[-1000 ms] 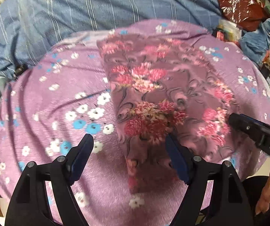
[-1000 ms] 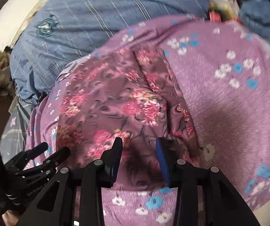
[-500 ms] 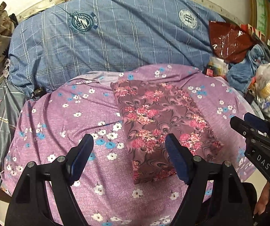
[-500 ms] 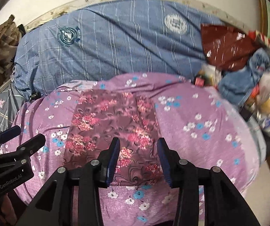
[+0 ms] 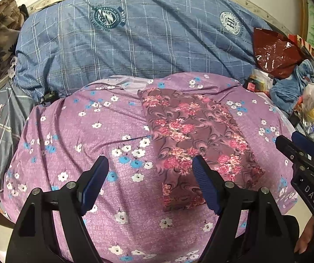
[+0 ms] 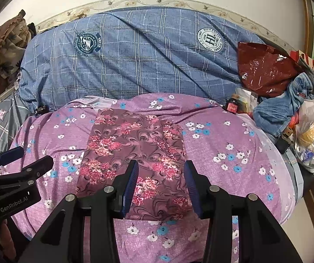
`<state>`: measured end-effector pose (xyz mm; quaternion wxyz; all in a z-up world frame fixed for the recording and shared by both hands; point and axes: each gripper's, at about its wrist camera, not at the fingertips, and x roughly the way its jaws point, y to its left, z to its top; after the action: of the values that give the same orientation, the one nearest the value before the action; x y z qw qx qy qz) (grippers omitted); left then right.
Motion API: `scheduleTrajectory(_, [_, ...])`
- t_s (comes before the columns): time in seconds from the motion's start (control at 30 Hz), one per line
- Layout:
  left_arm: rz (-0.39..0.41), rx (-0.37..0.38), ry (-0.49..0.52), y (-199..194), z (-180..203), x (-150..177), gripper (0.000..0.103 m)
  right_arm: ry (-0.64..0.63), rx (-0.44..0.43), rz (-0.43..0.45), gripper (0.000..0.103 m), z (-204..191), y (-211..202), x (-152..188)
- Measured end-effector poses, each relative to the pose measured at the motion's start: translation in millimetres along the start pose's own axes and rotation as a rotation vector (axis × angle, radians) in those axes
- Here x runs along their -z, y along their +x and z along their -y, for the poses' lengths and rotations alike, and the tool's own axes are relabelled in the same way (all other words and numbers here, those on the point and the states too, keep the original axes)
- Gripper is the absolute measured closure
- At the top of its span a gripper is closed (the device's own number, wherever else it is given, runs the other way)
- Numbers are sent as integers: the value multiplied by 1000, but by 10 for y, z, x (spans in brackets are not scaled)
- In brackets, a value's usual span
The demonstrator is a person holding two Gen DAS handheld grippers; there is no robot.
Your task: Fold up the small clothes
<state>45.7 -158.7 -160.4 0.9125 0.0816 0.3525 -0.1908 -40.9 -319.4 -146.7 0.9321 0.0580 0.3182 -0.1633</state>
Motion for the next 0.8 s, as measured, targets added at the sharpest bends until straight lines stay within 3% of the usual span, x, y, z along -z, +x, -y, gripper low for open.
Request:
scheduleTrajectory(0.3, [-63,22,-39,264,-82,14,24,-20,-3,-40,56,-45,241,30])
scheduleTrajectory(0.4, [-148,64,-55,490,-83,46,22,1,-22,-108,55,-17,491,110])
scheduleTrajectory(0.5, [-259,76,-43,792,-43,157,22,36,-45,-234,57,40,892,307])
scheduleTrajectory(0.6, [-330,65,-24,1020,-1,295,22,62,-63,-356,71,97,1259,550])
scheduleTrajectory(0.67, [-382,63,-6,1176,11,392,22,50,-73,-349,70,105,1289,594])
scheduleTrajectory(0.8, [-384,94,-21,1204,-23,344,20,127,-155,-308,68,276,1214,484])
